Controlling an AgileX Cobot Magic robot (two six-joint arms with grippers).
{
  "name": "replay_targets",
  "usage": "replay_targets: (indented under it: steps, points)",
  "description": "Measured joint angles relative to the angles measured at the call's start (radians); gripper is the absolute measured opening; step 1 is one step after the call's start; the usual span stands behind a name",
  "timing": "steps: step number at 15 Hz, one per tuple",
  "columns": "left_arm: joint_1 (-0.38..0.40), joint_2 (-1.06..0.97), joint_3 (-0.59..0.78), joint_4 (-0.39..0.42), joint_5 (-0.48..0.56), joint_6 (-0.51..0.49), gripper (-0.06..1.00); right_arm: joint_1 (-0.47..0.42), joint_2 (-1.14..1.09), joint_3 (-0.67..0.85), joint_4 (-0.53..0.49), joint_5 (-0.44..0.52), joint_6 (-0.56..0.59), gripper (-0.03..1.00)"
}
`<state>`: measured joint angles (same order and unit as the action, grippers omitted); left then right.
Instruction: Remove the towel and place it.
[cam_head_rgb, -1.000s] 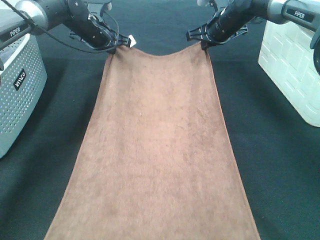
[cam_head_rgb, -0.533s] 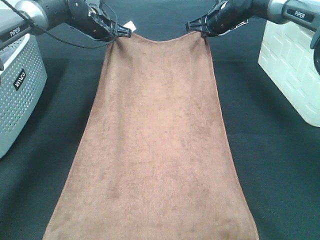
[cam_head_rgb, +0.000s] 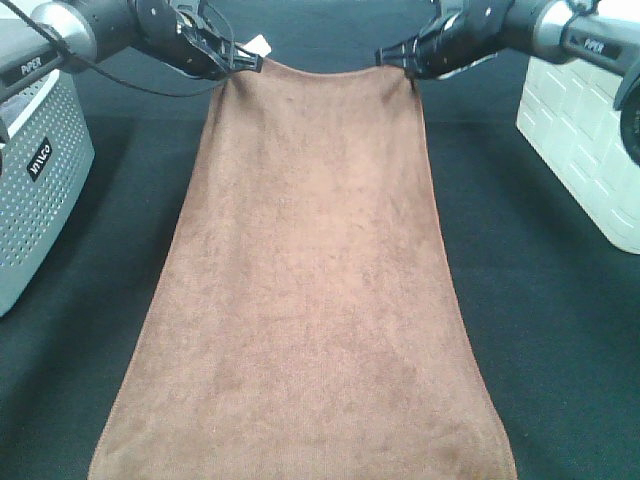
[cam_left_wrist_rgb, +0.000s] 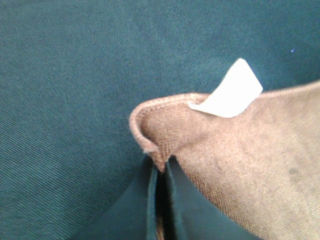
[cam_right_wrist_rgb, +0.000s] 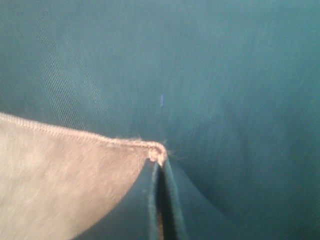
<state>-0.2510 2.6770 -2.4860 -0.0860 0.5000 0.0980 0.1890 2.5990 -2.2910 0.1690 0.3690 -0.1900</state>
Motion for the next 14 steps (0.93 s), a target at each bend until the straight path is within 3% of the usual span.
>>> replay_targets:
  steps: [7, 14]
  points:
    - [0.000, 0.107, 0.000, -0.051, -0.113, 0.000, 0.01, -0.001, 0.095, 0.000, 0.011, -0.053, 0.000, 0.00]
    - [0.000, 0.118, 0.000, -0.056, -0.155, 0.000, 0.04, -0.015, 0.102, 0.000, 0.021, -0.126, 0.000, 0.00]
